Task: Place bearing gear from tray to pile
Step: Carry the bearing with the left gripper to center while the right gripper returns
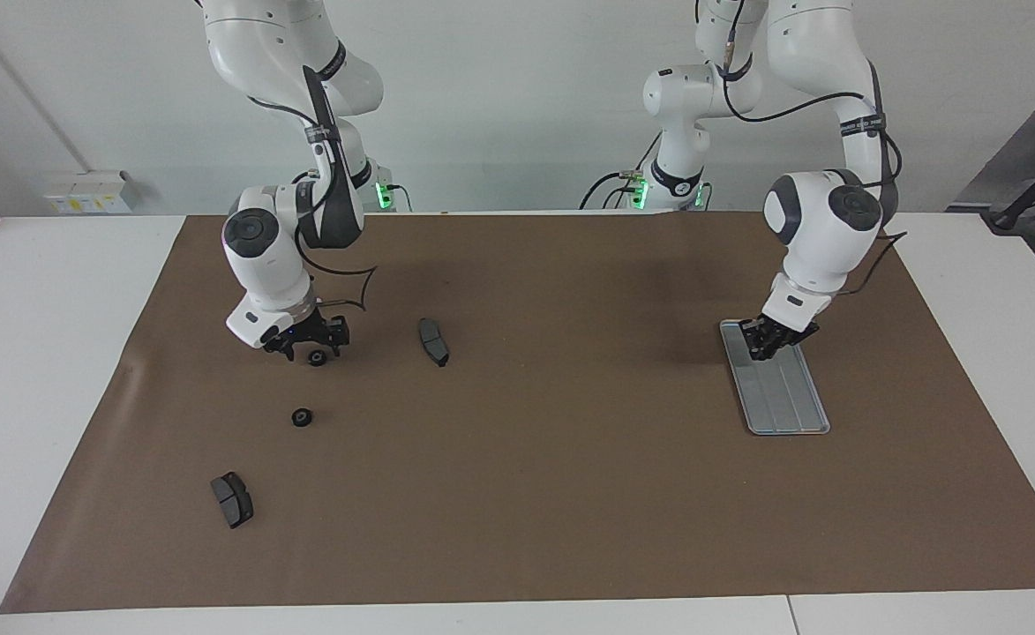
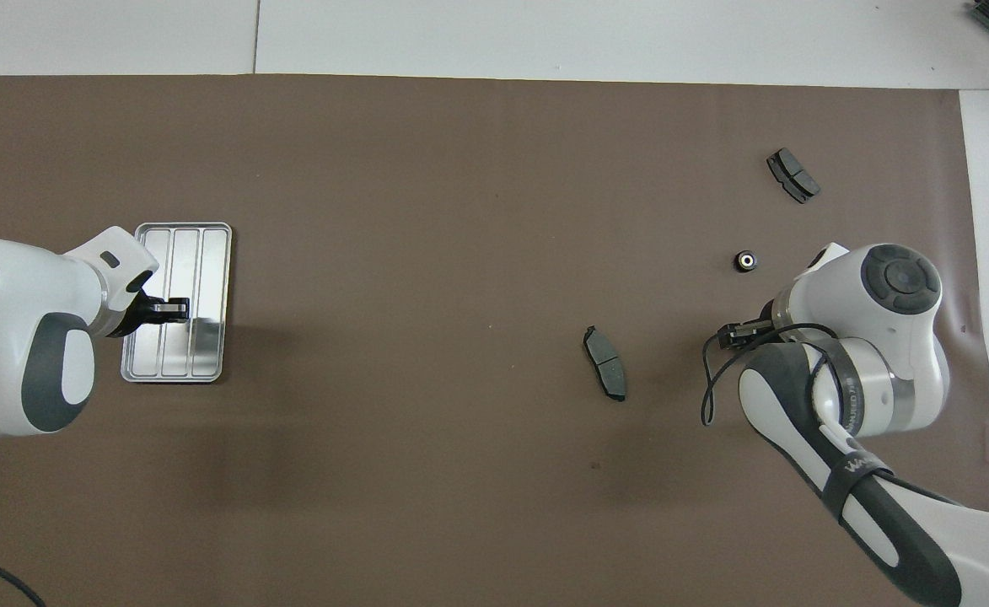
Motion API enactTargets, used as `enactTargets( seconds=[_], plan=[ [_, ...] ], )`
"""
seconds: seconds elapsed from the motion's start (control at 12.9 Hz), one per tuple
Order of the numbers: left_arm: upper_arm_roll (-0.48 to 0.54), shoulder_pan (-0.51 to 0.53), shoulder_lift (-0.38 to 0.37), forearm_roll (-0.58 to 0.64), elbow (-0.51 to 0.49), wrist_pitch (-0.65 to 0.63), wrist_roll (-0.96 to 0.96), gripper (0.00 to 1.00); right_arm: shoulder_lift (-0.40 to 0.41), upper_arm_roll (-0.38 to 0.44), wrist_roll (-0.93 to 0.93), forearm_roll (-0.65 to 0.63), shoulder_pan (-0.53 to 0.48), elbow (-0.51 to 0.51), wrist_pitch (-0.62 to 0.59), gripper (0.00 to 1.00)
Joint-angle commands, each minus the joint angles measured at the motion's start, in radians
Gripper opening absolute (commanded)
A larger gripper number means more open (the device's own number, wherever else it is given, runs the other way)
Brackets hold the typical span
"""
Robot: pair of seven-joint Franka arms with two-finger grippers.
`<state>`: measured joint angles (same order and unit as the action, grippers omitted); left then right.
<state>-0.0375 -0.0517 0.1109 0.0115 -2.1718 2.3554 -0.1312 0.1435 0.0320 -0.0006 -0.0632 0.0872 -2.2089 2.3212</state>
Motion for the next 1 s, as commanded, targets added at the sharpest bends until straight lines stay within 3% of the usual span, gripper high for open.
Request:
enactTargets(
  seconds=[0.0,0.54,0.7,0.93],
  plan=[
    [0.013,-0.126,0.018,0.013,0.032,-0.018,-0.193,0.13,-0.028,-0.007,0.046,0.014,-0.003,0.05,-0.006,1.0],
    [0.011,-0.402,0.033,0.012,0.03,0.079,-0.632,0.13,-0.05,-0.009,0.06,0.013,-0.004,0.254,-0.144,1.0],
    [0.011,-0.489,0.094,0.008,0.061,0.145,-0.75,0.13,-0.039,-0.009,0.071,0.013,0.012,0.322,-0.201,1.0],
    [0.011,-0.566,0.199,0.007,0.2,0.142,-0.85,0.13,-0.001,-0.009,0.119,0.013,0.051,0.457,-0.311,1.0]
  ],
)
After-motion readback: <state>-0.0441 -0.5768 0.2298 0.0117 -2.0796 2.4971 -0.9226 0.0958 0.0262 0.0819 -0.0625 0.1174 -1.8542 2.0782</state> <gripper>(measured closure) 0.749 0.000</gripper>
